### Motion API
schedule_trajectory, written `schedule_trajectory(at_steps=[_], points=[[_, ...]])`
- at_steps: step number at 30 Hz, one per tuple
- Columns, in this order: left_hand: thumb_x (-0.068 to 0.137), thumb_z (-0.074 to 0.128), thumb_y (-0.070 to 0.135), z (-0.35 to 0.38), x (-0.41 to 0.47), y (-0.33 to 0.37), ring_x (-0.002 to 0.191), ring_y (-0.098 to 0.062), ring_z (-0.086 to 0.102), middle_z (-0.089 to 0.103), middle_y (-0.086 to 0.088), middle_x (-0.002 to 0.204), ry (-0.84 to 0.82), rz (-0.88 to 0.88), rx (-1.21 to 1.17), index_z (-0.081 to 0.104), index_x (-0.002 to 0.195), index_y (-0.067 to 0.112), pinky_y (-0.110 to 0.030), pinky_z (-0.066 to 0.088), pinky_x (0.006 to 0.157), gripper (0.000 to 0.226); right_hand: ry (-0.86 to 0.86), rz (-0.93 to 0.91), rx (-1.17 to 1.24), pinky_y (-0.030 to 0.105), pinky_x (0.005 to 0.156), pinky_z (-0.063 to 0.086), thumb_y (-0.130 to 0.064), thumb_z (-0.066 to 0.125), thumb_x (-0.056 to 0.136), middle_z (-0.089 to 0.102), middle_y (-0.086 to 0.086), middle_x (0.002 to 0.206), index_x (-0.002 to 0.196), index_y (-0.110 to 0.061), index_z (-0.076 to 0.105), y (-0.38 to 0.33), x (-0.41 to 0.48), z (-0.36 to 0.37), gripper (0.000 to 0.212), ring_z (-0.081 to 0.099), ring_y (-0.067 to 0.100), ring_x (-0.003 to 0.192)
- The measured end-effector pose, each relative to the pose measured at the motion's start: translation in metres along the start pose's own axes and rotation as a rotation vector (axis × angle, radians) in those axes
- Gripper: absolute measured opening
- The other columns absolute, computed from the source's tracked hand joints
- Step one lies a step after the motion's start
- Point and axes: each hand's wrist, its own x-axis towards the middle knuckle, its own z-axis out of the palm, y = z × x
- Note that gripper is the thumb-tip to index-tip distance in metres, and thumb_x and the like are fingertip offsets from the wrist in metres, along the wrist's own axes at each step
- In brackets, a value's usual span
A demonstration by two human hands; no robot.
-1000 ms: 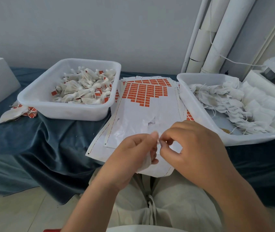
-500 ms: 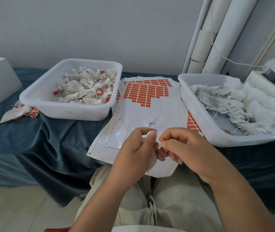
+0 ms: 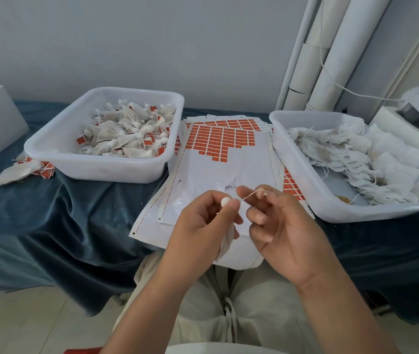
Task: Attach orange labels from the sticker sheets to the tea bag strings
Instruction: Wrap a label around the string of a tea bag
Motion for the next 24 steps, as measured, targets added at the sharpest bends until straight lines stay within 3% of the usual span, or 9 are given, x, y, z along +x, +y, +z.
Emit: schedule_trajectory(at_steps=[4, 6, 10, 12, 14, 17, 20, 22, 24], points=[[0.109, 0.05, 0.036, 0.007, 0.001, -0.009, 0.068, -0.016, 0.068, 0.071, 0.001, 0.072, 0.073, 0.003, 0.147, 0.065, 0.086, 0.031, -0.032, 0.057, 0.062, 0.028, -0.003, 0.059, 0.089, 0.017, 0.04, 0.037, -0.017, 0.062, 0.09, 0.061, 0.0, 0.085, 0.081, -0.017, 0.071, 0.01, 0.0, 0.005, 0.013, 0.042, 0.006, 0.049], [0.11, 0.048, 0.033, 0.004, 0.005, -0.012, 0.067, -0.01, 0.068, 0.072, 0.007, 0.077, 0.149, 0.045, 0.244, 0.063, 0.088, 0.027, -0.028, 0.055, 0.058, 0.027, 0.047, 0.087, 0.118, 0.018, 0.038, 0.032, -0.009, 0.054, 0.091, 0.052, -0.001, 0.077, 0.082, -0.016, 0.07, 0.006, 0.0, 0.002, 0.019, 0.034, 0.007, 0.047], [0.11, 0.047, 0.033, -0.013, 0.013, -0.011, 0.056, -0.009, 0.058, 0.069, 0.003, 0.074, 0.241, -0.007, 0.186, 0.06, 0.088, 0.017, -0.021, 0.047, 0.048, 0.03, 0.193, -0.11, 0.108, 0.02, 0.036, 0.031, -0.004, 0.05, 0.086, 0.042, -0.005, 0.068, 0.079, -0.018, 0.074, -0.018, -0.004, -0.012, 0.028, 0.031, 0.008, 0.046], [0.109, 0.05, 0.034, -0.018, 0.014, -0.007, 0.058, -0.016, 0.06, 0.071, 0.002, 0.075, 0.197, 0.033, 0.206, 0.061, 0.086, 0.022, -0.021, 0.049, 0.05, 0.028, 0.264, -0.174, -0.077, 0.021, 0.038, 0.03, -0.01, 0.046, 0.098, 0.043, -0.004, 0.068, 0.081, -0.021, 0.075, -0.021, -0.002, -0.014, 0.036, 0.031, 0.009, 0.048], [0.109, 0.051, 0.035, -0.017, 0.012, -0.002, 0.059, -0.021, 0.061, 0.072, 0.001, 0.077, 0.123, 0.084, 0.202, 0.061, 0.083, 0.029, -0.021, 0.051, 0.05, 0.028, 0.315, -0.163, -0.488, 0.022, 0.043, 0.035, -0.036, 0.045, 0.103, 0.051, -0.005, 0.07, 0.092, -0.03, 0.075, -0.014, 0.002, -0.01, 0.032, 0.039, 0.009, 0.051], [0.108, 0.053, 0.038, -0.014, 0.007, -0.001, 0.056, -0.015, 0.061, 0.072, 0.001, 0.075, 0.037, 0.119, 0.226, 0.063, 0.084, 0.033, -0.022, 0.05, 0.049, 0.027, 0.229, -0.11, -1.073, 0.021, 0.064, 0.051, -0.079, 0.046, 0.085, 0.07, -0.019, 0.091, 0.117, -0.046, 0.066, 0.003, 0.001, -0.006, 0.05, 0.065, 0.001, 0.072], [0.107, 0.056, 0.039, -0.012, 0.006, -0.002, 0.056, -0.011, 0.061, 0.071, 0.0, 0.072, -0.014, 0.098, 0.208, 0.064, 0.085, 0.033, -0.021, 0.049, 0.05, 0.024, 0.043, -0.271, -1.202, 0.018, 0.074, 0.056, -0.059, 0.06, 0.095, 0.075, -0.02, 0.094, 0.108, -0.038, 0.072, 0.011, -0.006, -0.008, 0.027, 0.072, 0.006, 0.089], [0.107, 0.056, 0.037, -0.012, 0.007, -0.003, 0.06, -0.01, 0.065, 0.072, 0.002, 0.072, -0.018, 0.086, 0.225, 0.065, 0.085, 0.033, -0.02, 0.051, 0.053, 0.023, 0.044, -0.351, -1.247, 0.016, 0.069, 0.053, -0.046, 0.063, 0.1, 0.074, -0.017, 0.085, 0.095, -0.035, 0.073, 0.012, -0.007, -0.011, 0.016, 0.07, 0.011, 0.081], [0.106, 0.057, 0.039, -0.012, 0.008, -0.003, 0.062, -0.011, 0.066, 0.073, 0.002, 0.073, -0.013, 0.084, 0.24, 0.066, 0.085, 0.034, -0.02, 0.053, 0.055, 0.023, 0.086, -0.343, -1.27, 0.016, 0.065, 0.052, -0.048, 0.062, 0.1, 0.071, -0.014, 0.08, 0.088, -0.035, 0.069, 0.011, -0.006, -0.015, 0.019, 0.068, 0.011, 0.075]])
